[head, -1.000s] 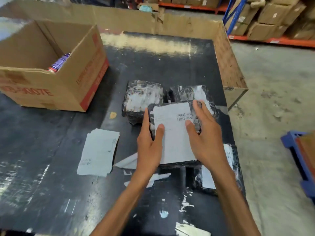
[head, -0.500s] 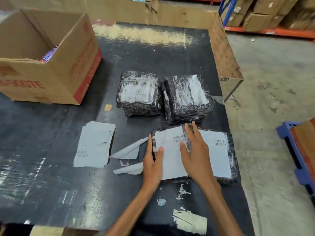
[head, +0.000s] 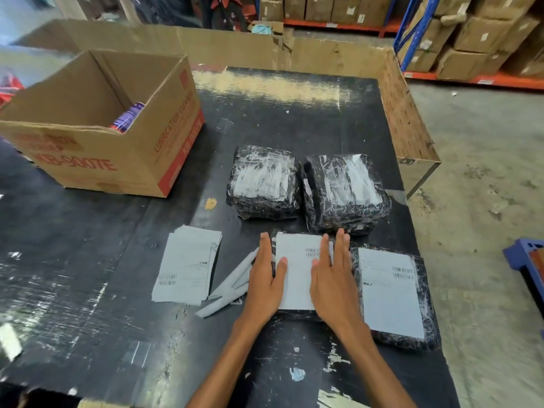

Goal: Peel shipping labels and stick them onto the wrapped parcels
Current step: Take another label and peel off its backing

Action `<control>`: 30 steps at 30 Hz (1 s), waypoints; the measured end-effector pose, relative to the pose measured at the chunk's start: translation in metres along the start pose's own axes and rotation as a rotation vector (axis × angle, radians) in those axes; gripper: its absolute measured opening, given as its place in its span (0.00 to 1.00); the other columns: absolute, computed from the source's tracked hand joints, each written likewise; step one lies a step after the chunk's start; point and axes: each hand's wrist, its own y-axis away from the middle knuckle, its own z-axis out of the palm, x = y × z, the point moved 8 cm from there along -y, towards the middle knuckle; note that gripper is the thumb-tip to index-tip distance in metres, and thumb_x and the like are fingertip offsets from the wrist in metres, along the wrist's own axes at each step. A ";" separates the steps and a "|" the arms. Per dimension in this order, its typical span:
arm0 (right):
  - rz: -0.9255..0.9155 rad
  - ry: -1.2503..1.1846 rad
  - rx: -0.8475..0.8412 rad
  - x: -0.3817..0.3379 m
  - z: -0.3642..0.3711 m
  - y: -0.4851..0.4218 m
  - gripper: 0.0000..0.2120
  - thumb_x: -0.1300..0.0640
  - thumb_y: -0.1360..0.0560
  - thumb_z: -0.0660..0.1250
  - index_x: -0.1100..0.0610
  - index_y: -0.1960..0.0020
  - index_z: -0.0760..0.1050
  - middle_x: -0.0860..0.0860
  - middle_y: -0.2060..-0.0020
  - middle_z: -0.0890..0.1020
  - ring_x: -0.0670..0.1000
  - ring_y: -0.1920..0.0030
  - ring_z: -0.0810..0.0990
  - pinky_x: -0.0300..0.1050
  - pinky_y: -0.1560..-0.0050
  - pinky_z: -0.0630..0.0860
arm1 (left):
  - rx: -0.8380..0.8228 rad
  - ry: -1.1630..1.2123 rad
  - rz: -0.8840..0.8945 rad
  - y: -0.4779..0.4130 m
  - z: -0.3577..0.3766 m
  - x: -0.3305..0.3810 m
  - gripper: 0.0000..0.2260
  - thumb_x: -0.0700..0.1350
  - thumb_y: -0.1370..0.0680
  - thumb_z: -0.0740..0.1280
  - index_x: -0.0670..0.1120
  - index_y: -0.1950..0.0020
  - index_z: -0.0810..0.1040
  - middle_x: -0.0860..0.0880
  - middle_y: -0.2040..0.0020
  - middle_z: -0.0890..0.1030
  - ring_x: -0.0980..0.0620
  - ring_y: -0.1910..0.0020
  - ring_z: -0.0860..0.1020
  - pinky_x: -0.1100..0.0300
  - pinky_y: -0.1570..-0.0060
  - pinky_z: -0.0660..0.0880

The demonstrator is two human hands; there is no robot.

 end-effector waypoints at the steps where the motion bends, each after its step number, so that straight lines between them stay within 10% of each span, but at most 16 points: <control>1: 0.006 0.009 0.023 -0.002 -0.003 -0.001 0.29 0.54 0.14 0.50 0.60 0.18 0.44 0.58 0.20 0.33 0.58 0.20 0.31 0.57 0.20 0.57 | 0.028 -0.002 0.019 0.003 -0.007 0.005 0.28 0.47 0.14 0.58 0.49 0.17 0.49 0.54 0.17 0.52 0.57 0.18 0.53 0.51 0.20 0.55; 4: -0.041 -0.016 0.212 -0.028 -0.025 -0.001 0.25 0.56 0.19 0.63 0.57 0.23 0.66 0.62 0.19 0.56 0.62 0.19 0.53 0.60 0.24 0.63 | 0.168 0.032 0.118 0.013 -0.047 0.021 0.23 0.45 0.15 0.59 0.48 0.19 0.61 0.55 0.19 0.62 0.66 0.23 0.62 0.65 0.24 0.62; 7: -0.181 -0.065 0.351 -0.079 -0.039 0.002 0.15 0.55 0.24 0.69 0.53 0.37 0.80 0.53 0.37 0.79 0.58 0.38 0.77 0.55 0.42 0.76 | 0.398 0.069 0.124 0.026 -0.113 0.022 0.16 0.41 0.16 0.62 0.48 0.29 0.77 0.51 0.30 0.79 0.63 0.31 0.75 0.69 0.33 0.69; 13: -0.231 -0.128 -0.112 -0.177 0.023 -0.022 0.17 0.42 0.22 0.64 0.53 0.51 0.84 0.49 0.56 0.87 0.53 0.51 0.85 0.46 0.53 0.81 | 0.690 -0.305 -0.203 0.036 -0.203 -0.052 0.13 0.39 0.21 0.69 0.45 0.37 0.82 0.43 0.42 0.83 0.40 0.41 0.79 0.53 0.40 0.71; 17: -0.226 0.117 -0.219 -0.199 0.066 -0.030 0.26 0.34 0.25 0.65 0.57 0.47 0.81 0.55 0.48 0.85 0.60 0.45 0.84 0.48 0.52 0.77 | 0.583 -0.480 -0.407 0.036 -0.206 -0.087 0.17 0.46 0.25 0.75 0.44 0.37 0.82 0.40 0.42 0.79 0.37 0.39 0.73 0.47 0.41 0.66; 26: -0.118 -0.181 -0.143 -0.179 0.079 -0.034 0.04 0.52 0.25 0.71 0.51 0.52 0.78 0.48 0.54 0.85 0.53 0.52 0.83 0.44 0.56 0.78 | 0.594 -0.490 -0.395 0.037 -0.198 -0.094 0.25 0.54 0.30 0.78 0.49 0.34 0.80 0.47 0.42 0.77 0.44 0.38 0.71 0.50 0.38 0.66; 30: -0.179 -0.529 -0.218 -0.187 0.065 -0.032 0.08 0.57 0.27 0.73 0.46 0.59 0.77 0.45 0.61 0.84 0.46 0.61 0.81 0.41 0.58 0.77 | 0.593 -0.485 -0.341 0.035 -0.198 -0.080 0.45 0.57 0.34 0.80 0.48 0.22 0.65 0.43 0.36 0.75 0.41 0.36 0.70 0.48 0.38 0.67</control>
